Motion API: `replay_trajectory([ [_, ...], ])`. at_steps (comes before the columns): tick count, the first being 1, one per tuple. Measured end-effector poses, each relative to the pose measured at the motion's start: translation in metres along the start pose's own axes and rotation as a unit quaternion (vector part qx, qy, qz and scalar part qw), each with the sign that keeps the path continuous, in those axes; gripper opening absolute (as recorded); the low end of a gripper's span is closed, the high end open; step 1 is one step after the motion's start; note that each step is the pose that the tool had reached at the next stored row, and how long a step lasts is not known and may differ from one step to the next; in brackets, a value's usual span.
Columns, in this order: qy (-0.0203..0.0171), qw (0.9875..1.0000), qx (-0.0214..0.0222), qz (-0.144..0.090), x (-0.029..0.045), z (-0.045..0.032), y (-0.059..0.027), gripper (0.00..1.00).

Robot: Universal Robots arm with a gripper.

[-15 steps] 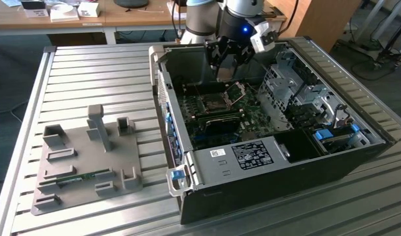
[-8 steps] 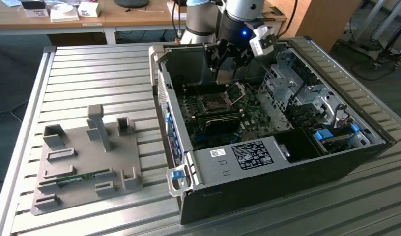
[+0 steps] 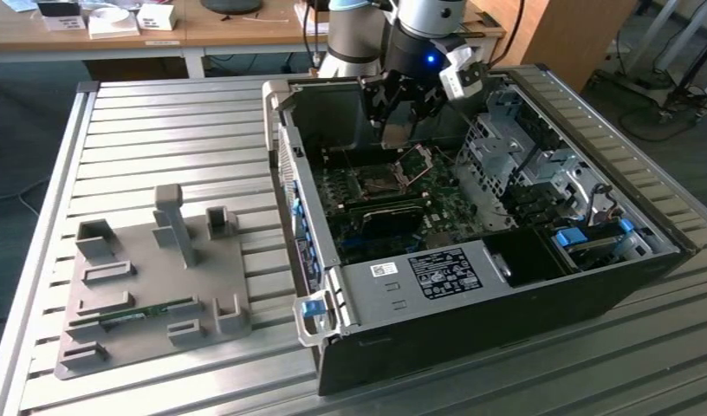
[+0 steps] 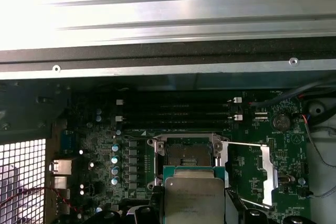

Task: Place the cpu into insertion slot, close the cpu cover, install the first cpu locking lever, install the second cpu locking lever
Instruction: 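Place the cpu into insertion slot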

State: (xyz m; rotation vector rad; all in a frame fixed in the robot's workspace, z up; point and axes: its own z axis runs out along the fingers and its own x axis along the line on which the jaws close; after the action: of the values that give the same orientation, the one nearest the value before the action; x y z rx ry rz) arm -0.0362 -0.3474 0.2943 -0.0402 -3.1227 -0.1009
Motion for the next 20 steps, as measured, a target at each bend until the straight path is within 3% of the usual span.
replay_trajectory([
  [6,-0.0001,1.0,-0.0001,0.001,0.0,0.0002,0.0,0.54],
  [15,-0.002,0.9995,-0.0006,0.031,0.0,0.001,-0.0001,0.54],
  [20,-0.0022,0.9994,-0.0006,0.034,0.0,0.001,0.0,0.54],
])
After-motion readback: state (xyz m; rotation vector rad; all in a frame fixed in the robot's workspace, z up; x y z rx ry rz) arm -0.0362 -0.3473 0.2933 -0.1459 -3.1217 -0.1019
